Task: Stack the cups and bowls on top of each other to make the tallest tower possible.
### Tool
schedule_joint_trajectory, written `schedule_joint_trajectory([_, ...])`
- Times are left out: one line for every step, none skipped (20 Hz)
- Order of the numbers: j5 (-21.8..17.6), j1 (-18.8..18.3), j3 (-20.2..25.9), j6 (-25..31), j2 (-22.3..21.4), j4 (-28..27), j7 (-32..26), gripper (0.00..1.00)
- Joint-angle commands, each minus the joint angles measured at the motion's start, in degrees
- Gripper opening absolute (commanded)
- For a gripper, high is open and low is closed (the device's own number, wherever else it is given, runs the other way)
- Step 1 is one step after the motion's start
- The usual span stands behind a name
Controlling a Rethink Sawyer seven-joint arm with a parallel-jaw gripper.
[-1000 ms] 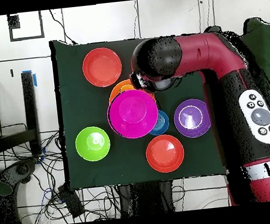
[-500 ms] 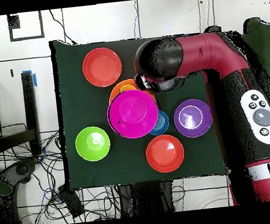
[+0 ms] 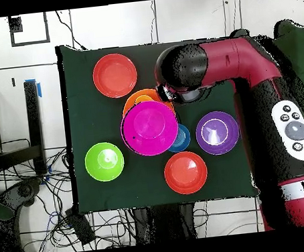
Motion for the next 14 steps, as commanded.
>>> schedule_joint_trajectory([-5.59,0.6,1.18,9.17,0.2,-4.86,-22.65,1.0])
schedule_joint_trajectory([-5.97,0.94,1.26,10.24,0.42,-5.99,-23.28,1.0])
schedule_joint_trajectory([-6.49,1.27,1.28,10.95,0.77,-7.13,-23.77,1.0])
schedule_joint_trajectory([-6.99,1.48,1.4,11.18,1.3,-8.18,-24.43,1.0])
schedule_joint_trajectory([-7.67,1.76,1.47,11.6,1.97,-9.45,-25.16,1.0])
schedule_joint_trajectory([-8.34,1.95,1.49,12.09,2.5,-10.57,-25.9,1.0])
schedule_joint_trajectory([-8.61,1.98,1.64,12.43,3.15,-11.48,-26.6,1.0])
schedule_joint_trajectory([-8.8,1.97,1.76,13.0,3.77,-12.33,-27.19,1.0])
schedule_joint_trajectory([-9.04,2.11,1.9,13.61,4.49,-13.37,-27.77,1.0])
schedule_joint_trajectory([-9.05,2.1,2.08,14.0,5.1,-14.07,-28.34,1.0])
schedule_joint_trajectory([-9.14,2.17,2.11,14.39,5.82,-14.87,-28.75,1.0])
schedule_joint_trajectory([-9.22,2.18,2.16,14.24,6.46,-15.4,-29.05,1.0])
schedule_joint_trajectory([-9.36,2.27,2.22,13.78,7.2,-15.93,-29.35,1.0])
schedule_joint_trajectory([-9.46,2.31,2.22,13.15,7.98,-16.36,-29.58,1.0])
